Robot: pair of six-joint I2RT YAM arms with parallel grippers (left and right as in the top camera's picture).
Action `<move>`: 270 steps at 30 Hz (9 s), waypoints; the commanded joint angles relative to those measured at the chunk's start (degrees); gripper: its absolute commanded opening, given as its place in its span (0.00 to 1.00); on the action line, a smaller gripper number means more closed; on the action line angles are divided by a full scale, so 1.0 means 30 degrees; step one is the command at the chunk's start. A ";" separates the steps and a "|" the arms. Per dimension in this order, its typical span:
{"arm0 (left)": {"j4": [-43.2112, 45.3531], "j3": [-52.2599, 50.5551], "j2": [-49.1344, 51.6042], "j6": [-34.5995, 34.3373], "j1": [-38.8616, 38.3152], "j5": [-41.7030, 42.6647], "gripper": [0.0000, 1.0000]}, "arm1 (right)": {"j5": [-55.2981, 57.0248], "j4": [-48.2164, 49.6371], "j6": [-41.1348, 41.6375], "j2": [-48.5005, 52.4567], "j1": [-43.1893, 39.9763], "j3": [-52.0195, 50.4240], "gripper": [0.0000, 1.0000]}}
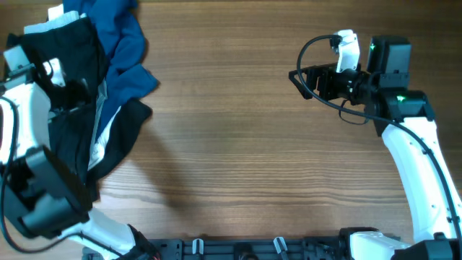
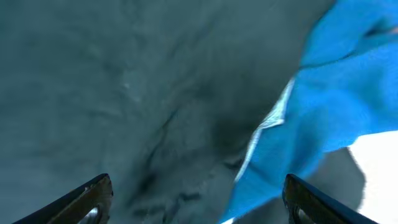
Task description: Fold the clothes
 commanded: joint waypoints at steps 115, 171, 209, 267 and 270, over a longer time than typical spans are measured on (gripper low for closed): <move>0.0423 0.6455 -0.5858 -0.7482 -2.4596 0.6156 0.04 | 0.0284 -0.6397 0.2222 -0.4473 -1.0571 0.3585 0.76; -0.4801 0.6419 -0.0495 -0.4707 -0.7949 0.4903 1.00 | 0.7439 0.4422 0.1260 0.8983 0.8808 0.0423 0.72; -0.4605 0.6419 -0.0488 -0.4707 -0.7949 0.4772 1.00 | 1.3661 0.5056 0.2506 1.3406 0.8808 0.1770 0.04; 0.6637 -0.4481 -0.2637 -0.7650 -2.3817 0.5289 1.00 | 0.4182 -0.5217 0.3337 0.6492 0.2732 1.5555 0.04; 0.7133 -0.4481 -0.1851 -0.8510 -2.4327 0.5195 1.00 | 0.4189 -0.5202 0.3359 0.6492 0.2725 1.5555 0.04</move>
